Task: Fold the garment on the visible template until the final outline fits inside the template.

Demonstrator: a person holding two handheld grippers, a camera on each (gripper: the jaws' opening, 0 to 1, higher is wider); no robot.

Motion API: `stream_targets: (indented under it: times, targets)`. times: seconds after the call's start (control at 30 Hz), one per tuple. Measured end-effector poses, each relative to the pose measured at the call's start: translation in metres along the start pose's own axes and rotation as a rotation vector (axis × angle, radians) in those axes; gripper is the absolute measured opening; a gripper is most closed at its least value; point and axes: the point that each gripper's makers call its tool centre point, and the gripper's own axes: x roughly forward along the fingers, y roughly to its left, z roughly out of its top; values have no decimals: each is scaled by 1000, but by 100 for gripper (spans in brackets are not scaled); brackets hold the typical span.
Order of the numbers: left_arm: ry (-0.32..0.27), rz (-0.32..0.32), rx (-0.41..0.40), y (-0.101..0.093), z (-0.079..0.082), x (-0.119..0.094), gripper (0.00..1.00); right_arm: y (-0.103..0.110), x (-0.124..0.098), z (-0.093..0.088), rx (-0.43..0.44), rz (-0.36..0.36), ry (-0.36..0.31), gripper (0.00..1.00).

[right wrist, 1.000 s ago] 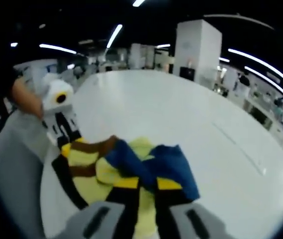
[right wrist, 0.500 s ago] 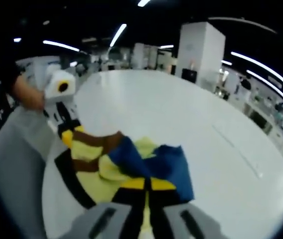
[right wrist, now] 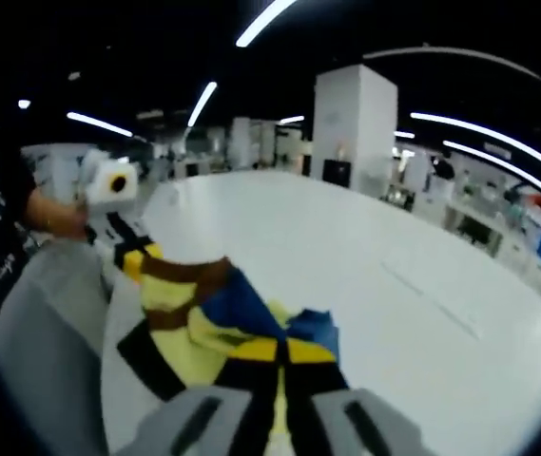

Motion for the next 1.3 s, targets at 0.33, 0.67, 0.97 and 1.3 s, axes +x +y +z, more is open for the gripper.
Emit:
stream_targets:
  times: [0.33, 0.67, 0.97, 1.3]
  targets:
    - [-127, 45, 23, 27, 66, 1, 0, -22, -23, 33, 30, -72, -103, 0]
    - [-188, 111, 8, 64, 110, 18, 0, -45, -32, 48, 11, -148, -105, 0]
    - [-224, 187, -110, 100, 122, 48, 0, -78, -23, 47, 83, -232, -110, 0]
    - [-169, 234, -182, 143, 118, 102, 0, -111, 2, 25, 215, -331, -84, 0]
